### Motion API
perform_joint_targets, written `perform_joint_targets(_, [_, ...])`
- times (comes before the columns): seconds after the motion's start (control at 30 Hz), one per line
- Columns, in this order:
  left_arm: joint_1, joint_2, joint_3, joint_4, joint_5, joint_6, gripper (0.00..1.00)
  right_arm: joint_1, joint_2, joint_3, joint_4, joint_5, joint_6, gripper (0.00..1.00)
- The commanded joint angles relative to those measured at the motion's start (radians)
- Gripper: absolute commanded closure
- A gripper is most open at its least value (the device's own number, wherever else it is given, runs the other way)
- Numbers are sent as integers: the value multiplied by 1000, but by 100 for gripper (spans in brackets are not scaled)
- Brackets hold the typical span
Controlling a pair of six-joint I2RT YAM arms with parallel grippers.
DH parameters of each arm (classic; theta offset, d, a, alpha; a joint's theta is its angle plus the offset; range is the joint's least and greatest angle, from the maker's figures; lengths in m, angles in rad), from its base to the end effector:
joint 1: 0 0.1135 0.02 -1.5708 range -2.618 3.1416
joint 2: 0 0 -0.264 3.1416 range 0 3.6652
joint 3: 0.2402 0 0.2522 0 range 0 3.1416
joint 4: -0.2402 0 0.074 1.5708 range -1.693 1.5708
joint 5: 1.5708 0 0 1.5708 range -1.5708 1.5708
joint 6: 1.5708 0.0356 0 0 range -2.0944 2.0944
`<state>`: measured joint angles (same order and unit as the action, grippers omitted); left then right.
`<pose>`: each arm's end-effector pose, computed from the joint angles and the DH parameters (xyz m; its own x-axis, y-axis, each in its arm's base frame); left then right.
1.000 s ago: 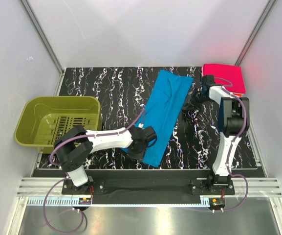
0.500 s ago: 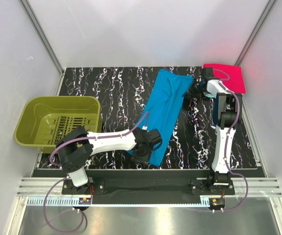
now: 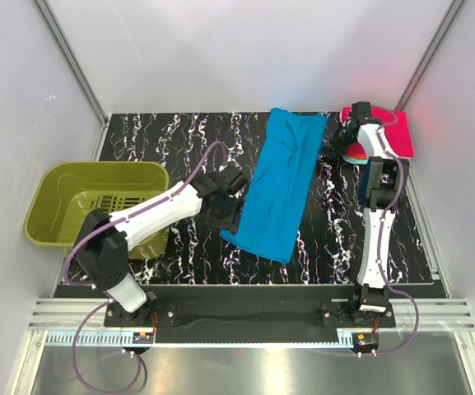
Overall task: Fold and stack the t-shirts
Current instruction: Fold the tshirt
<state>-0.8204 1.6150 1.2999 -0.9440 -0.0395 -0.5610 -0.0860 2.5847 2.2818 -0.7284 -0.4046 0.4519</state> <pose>0.2170 -0.2307 0.2541 -0.9340 0.2222 -0.2797 0.2665 0.9548 -0.1313 0.5498 -0.0333 0.1457 -0.8225 0.4738 -0.3147 0.2631 0.8074 0.5282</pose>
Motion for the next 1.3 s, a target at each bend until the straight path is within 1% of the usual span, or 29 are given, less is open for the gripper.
perform_joint_targets(0.0, [47, 17, -31, 23, 7, 88, 42, 5, -211, -164, -108, 44, -21, 71])
perform_joint_targets(0.03, [59, 40, -33, 51, 24, 93, 42, 6, -266, -241, -85, 38, -13, 70])
perform_joint_targets(0.07, [70, 55, -27, 65, 33, 101, 42, 6, -322, -401, -54, 38, -4, 67])
perform_joint_targets(0.1, [78, 71, -21, 82, 82, 122, 42, 8, -427, -476, 2, 42, 17, 67])
perform_joint_targets(0.13, [78, 107, -14, 111, 95, 130, 40, 9, -476, -548, 29, 35, 24, 66])
perform_joint_targets(0.17, [78, 132, 8, 113, 102, 136, 40, 12, -521, -664, 49, 30, 28, 66])
perform_joint_targets(0.2, [79, 157, 19, 111, 113, 145, 41, 18, -600, -712, 60, 27, 31, 66])
perform_joint_targets(0.23, [78, 192, 22, 116, 109, 145, 41, 38, -638, -758, 60, 26, 28, 66])
perform_joint_targets(0.27, [78, 203, 19, 116, 92, 141, 42, 54, -676, -842, 63, 30, 24, 66])
perform_joint_targets(0.3, [78, 210, 15, 116, 67, 133, 42, 67, -755, -884, 63, 39, 19, 67])
perform_joint_targets(0.37, [78, 215, -20, 143, 59, 127, 44, 123, -829, -994, 61, 50, 21, 67])
perform_joint_targets(0.4, [78, 214, -33, 151, 62, 122, 46, 141, -901, -1027, 63, 58, 18, 67])
perform_joint_targets(0.43, [78, 210, -43, 165, 66, 119, 50, 161, -934, -1056, 58, 65, 19, 67])
perform_joint_targets(0.47, [76, 206, -69, 172, 72, 115, 61, 189, -966, -1108, 52, 75, 24, 68])
perform_joint_targets(0.5, [75, 200, -86, 198, 84, 101, 65, 204, -1029, -1134, 46, 84, 30, 69])
perform_joint_targets(0.57, [67, 174, -140, 226, 107, 84, 74, 238, -1089, -1212, 41, 99, 40, 71])
perform_joint_targets(0.6, [54, 163, -157, 247, 119, 57, 82, 249, -1141, -1237, 37, 108, 50, 72])
perform_joint_targets(0.67, [24, 131, -207, 269, 127, 21, 87, 278, -1204, -1294, 21, 118, 57, 76])
perform_joint_targets(0.7, [-21, 108, -221, 286, 130, -17, 90, 285, -1225, -1311, 12, 121, 71, 77])
perform_joint_targets(0.83, [-144, 63, -269, 295, 125, -126, 94, 337, -1314, -1371, 6, 110, 120, 80])
perform_joint_targets(0.9, [-180, 22, -284, 297, 112, -164, 94, 370, -1354, -1386, 18, 140, 164, 82])
perform_joint_targets(0.93, [-178, 7, -300, 295, 104, -172, 84, 380, -1362, -1406, 30, 150, 183, 82])
perform_joint_targets(0.97, [-172, -10, -303, 294, 95, -174, 77, 391, -1367, -1417, 47, 153, 201, 82])
perform_joint_targets(1.03, [-123, -41, -291, 274, 73, -139, 65, 417, -1362, -1436, 98, 161, 246, 83])
perform_joint_targets(1.07, [-97, -43, -265, 258, 66, -119, 55, 426, -1350, -1444, 118, 167, 261, 83])
perform_joint_targets(1.1, [-42, -41, -248, 234, 46, -76, 53, 436, -1342, -1452, 157, 168, 284, 83])
perform_joint_targets(1.17, [7, -26, -202, 226, 14, -33, 48, 459, -1310, -1464, 188, 159, 295, 83])
perform_joint_targets(1.2, [50, 0, -186, 218, 12, 5, 47, 466, -1298, -1463, 199, 156, 297, 83])
perform_joint_targets(1.27, [79, 34, -143, 214, 12, 36, 46, 479, -1275, -1457, 204, 153, 292, 84])
